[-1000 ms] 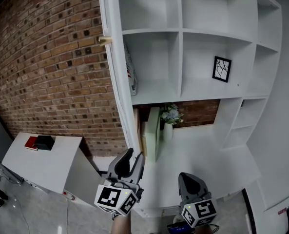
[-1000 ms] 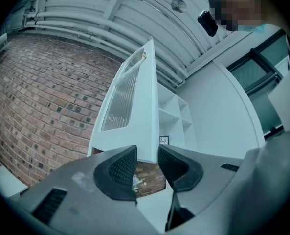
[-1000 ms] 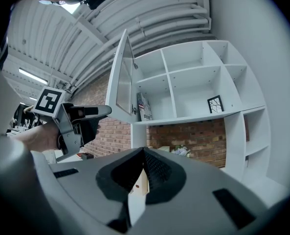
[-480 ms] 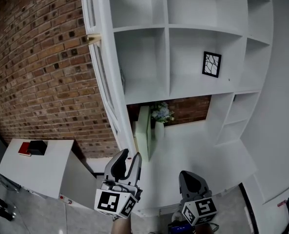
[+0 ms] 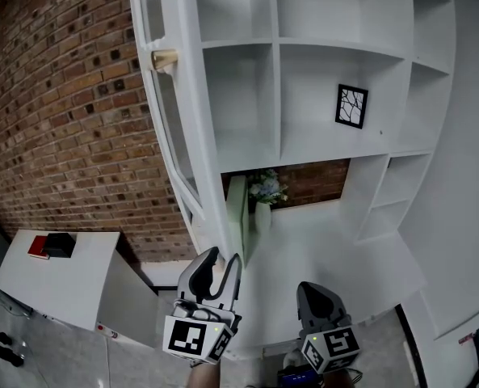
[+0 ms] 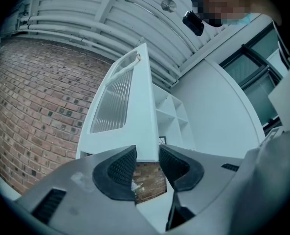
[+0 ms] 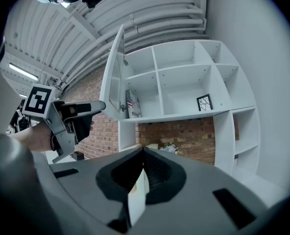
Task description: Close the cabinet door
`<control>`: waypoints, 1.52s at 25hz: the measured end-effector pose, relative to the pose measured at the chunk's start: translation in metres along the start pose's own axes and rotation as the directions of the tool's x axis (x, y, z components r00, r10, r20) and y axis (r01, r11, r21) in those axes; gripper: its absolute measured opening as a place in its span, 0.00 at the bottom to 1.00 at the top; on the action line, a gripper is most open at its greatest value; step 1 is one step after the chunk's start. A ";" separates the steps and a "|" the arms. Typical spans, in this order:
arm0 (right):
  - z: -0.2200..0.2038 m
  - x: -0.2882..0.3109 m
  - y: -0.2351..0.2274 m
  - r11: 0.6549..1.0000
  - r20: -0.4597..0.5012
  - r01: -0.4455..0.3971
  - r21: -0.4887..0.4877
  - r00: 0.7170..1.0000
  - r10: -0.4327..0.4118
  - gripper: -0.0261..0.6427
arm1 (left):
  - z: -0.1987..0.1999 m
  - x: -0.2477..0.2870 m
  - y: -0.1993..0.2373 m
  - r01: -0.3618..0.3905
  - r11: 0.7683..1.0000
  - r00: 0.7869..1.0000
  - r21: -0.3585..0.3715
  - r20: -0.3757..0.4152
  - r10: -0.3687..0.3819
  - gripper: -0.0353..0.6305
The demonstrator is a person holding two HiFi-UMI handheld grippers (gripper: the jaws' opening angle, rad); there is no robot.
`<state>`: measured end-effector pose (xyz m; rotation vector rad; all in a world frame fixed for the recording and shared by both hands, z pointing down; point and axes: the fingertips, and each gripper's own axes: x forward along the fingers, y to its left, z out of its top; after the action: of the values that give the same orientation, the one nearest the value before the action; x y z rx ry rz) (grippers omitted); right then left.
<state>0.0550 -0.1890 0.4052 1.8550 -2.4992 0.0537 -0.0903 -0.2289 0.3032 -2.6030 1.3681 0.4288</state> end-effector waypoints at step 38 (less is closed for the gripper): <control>0.002 0.058 -0.112 1.000 -0.016 -0.016 -0.012 1.000 0.016 0.04 | -0.036 0.131 -0.018 -0.029 0.999 0.999 -0.047 0.016 0.029 0.18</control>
<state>0.1455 -0.2767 0.4066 1.8235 -2.4983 0.0538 0.0009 -0.3308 0.2948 -2.6132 1.4086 0.4911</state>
